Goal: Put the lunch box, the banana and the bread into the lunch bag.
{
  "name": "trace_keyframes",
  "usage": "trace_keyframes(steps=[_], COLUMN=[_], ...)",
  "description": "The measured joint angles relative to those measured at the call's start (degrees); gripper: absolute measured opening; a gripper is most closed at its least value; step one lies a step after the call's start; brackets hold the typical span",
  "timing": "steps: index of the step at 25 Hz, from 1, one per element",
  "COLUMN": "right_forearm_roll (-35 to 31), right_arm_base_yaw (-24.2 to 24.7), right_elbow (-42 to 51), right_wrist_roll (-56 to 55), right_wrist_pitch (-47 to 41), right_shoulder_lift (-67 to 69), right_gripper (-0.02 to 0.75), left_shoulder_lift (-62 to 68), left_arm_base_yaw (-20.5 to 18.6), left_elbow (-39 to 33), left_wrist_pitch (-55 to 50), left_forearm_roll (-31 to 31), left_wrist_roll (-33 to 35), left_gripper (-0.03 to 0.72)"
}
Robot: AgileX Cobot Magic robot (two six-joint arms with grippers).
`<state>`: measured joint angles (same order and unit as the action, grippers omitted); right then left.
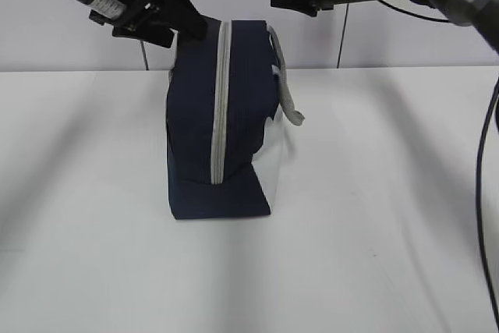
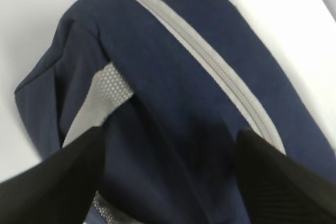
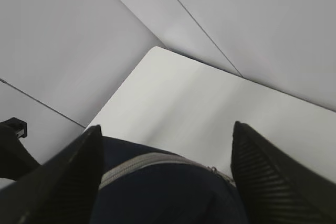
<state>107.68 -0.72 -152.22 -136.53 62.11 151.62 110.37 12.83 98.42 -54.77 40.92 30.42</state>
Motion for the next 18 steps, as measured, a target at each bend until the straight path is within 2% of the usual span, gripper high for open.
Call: trace_keyframes(steps=[11, 18], right_forearm_roll=[0.0, 0.0], right_arm_base_yaw=[0.72, 0.72], right_elbow=[32.63, 48.05], right_wrist_roll=[5.97, 10.39], right_wrist_pitch=[-6.03, -13.17], right_shoulder_lift=[-19.43, -29.51], right_gripper=[0.54, 0.54], left_shoulder_lift=[-7.42, -12.25], left_arm_base_yaw=[0.0, 0.0], left_elbow=[0.06, -1.79], left_wrist_pitch=[-8.02, -11.53], left_forearm_roll=[-9.41, -13.48], left_wrist_roll=[-9.89, -13.44], left_gripper=[0.508, 0.497])
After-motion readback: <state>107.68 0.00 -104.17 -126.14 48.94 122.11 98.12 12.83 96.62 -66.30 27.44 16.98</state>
